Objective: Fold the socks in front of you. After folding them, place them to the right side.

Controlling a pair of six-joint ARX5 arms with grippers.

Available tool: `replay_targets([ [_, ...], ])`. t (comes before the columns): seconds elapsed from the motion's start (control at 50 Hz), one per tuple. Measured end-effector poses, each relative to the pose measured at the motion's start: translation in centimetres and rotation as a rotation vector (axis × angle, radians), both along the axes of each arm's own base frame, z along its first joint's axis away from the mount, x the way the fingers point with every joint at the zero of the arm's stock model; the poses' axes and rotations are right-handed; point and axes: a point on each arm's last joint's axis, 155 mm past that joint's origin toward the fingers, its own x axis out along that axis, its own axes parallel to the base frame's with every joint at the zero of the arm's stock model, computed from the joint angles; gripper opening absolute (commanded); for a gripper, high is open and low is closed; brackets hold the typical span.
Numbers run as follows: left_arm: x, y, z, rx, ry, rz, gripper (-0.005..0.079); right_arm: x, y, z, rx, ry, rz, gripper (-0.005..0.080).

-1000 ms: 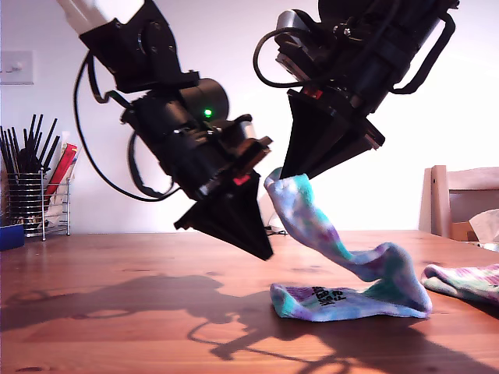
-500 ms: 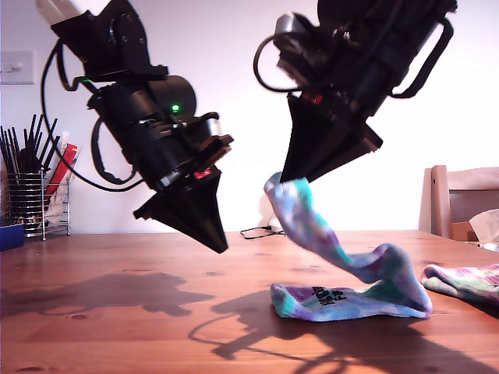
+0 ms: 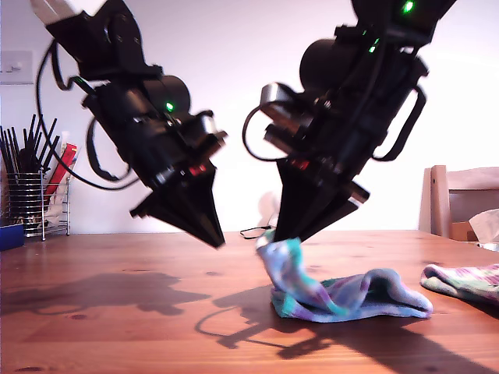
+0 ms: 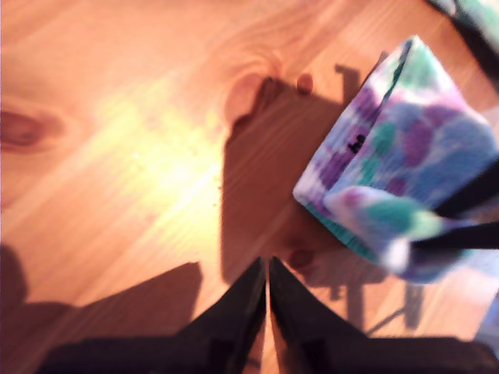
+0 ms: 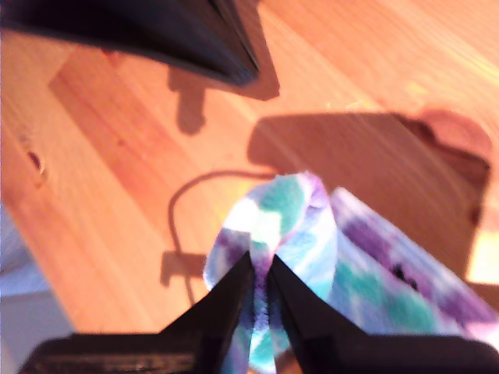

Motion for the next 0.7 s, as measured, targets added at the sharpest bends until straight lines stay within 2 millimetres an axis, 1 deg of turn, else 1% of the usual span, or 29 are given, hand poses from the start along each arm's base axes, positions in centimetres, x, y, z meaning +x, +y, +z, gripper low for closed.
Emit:
replay_targets([
  [0.08, 0.3, 0.2, 1.5, -0.027, -0.022, 0.007, -0.0011, 0.7, 0.7, -0.7, 0.013, -0.014, 0.000, 0.0008],
  [0.18, 0.4, 0.8, 3.3, -0.042, -0.050, 0.020, -0.0011, 1.4, 1.5, -1.3, 0.028, -0.036, 0.003, 0.0109],
  [0.26, 0.5, 1.1, 4.4, -0.054, -0.071, 0.027, -0.0011, 1.8, 2.1, -1.0, 0.049, -0.059, -0.001, 0.0179],
  [0.38, 0.3, 1.4, 4.7, -0.056, -0.060, 0.031, -0.0011, 1.5, 2.4, -0.8, 0.068, -0.041, 0.002, 0.0244],
  [0.56, 0.4, 0.8, 4.9, -0.067, -0.081, 0.019, -0.0011, 0.8, 2.8, -0.3, 0.085, -0.007, 0.017, 0.0251],
  [0.62, 0.5, 0.6, 5.0, -0.070, -0.088, 0.017, -0.0011, 1.0, 3.0, 0.2, 0.087, -0.007, 0.018, 0.0251],
  [0.7, 0.6, 0.6, 5.0, -0.072, -0.091, 0.017, -0.0011, 1.3, 3.2, 1.5, 0.095, -0.016, 0.020, 0.0250],
])
